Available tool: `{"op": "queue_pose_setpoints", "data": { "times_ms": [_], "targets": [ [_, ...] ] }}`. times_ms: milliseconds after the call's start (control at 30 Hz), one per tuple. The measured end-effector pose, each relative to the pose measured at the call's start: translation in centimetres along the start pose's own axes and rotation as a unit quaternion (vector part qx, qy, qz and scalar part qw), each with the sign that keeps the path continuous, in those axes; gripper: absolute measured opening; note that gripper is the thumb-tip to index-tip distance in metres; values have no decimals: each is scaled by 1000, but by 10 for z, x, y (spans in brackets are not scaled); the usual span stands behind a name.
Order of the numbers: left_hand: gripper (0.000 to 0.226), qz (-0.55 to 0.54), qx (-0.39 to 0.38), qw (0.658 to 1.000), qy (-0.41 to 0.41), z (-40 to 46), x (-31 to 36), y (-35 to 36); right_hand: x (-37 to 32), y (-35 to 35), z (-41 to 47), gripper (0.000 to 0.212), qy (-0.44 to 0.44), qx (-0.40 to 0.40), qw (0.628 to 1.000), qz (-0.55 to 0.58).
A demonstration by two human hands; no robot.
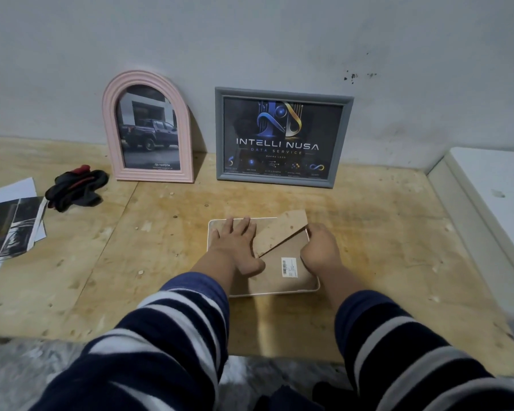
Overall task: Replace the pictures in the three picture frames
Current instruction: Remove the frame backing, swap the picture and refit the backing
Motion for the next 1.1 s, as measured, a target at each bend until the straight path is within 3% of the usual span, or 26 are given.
{"op": "queue_pose_setpoints", "data": {
  "times_ms": [100, 167, 300, 433, 567, 900, 1100],
  "targets": [
    [99, 27, 20, 999, -27, -4, -4, 0, -2, -6, -6, 58, 39, 20, 998, -37],
    [98, 32, 29, 997, -57, -9, -11, -1, -11, -8, -9, 60, 20, 46, 995, -92],
    [87, 34, 41, 994, -95, -20, -31, -6, -43, -1, -15, 59, -102, 70, 978, -166],
    [73, 30, 32, 994, -99, -21, -42, -10, -76, 19, -19, 59, -205, 6, 958, -199],
    [74, 33, 45, 994, -93, -17, -40, -11, -88, 40, -17, 64, -199, -54, 943, -262],
    [69, 62, 26, 992, -103, -15, -35, -9, -88, 48, -17, 58, -218, -20, 912, -348],
    [68, 75, 6, 991, -109, -16, -35, -6, -91, 49, -17, 58, -198, -41, 908, -368]
  ]
}}
Point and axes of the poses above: each hand's wrist, its own z-axis towards the middle knuckle, its own y-axis out of the palm, x = y × z, the point moved 2 cm from there along z, towards the middle knuckle, and after that the axes turned 8 degrees about y, right-handed, at the moved point
